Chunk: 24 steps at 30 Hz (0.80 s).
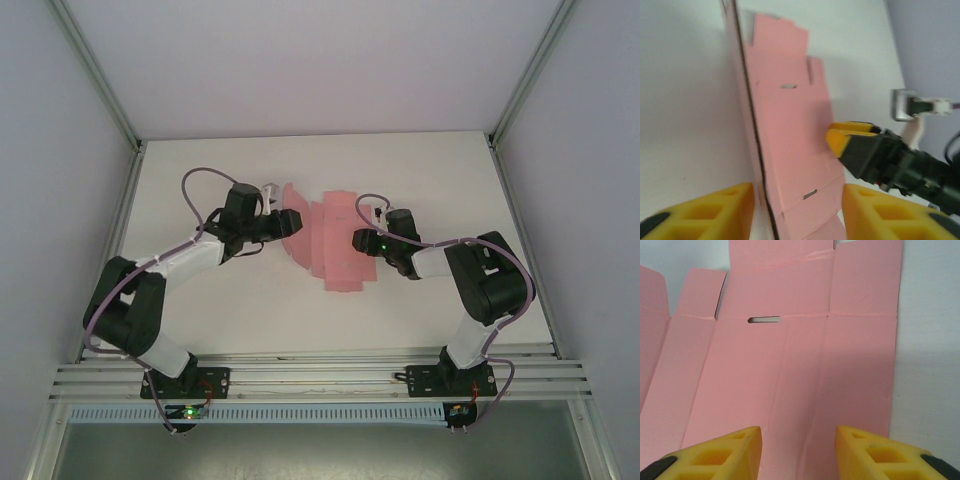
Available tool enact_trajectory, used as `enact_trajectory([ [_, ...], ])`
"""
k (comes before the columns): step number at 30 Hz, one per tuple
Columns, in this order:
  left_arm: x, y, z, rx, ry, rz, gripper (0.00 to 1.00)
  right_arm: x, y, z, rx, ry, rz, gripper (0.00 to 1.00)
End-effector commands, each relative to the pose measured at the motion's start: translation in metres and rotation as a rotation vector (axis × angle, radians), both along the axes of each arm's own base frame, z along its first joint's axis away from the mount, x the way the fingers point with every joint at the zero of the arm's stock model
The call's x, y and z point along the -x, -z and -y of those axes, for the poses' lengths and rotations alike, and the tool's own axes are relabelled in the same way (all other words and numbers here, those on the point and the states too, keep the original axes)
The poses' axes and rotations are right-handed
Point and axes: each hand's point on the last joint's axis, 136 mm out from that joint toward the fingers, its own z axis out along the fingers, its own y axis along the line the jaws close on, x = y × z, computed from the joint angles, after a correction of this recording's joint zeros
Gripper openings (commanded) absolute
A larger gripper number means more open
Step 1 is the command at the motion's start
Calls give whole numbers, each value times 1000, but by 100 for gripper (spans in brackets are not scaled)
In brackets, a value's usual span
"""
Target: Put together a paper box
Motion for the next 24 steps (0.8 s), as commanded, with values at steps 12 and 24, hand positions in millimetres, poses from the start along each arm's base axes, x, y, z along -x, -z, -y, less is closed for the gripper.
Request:
enact_trajectory([
  [12,14,-43,-3,-39,63,171,0,33,-51,-8,-5,-134,5,65],
  [24,59,-142,1,178,149,427,0,60,-145,44,-276,-31,278,88],
])
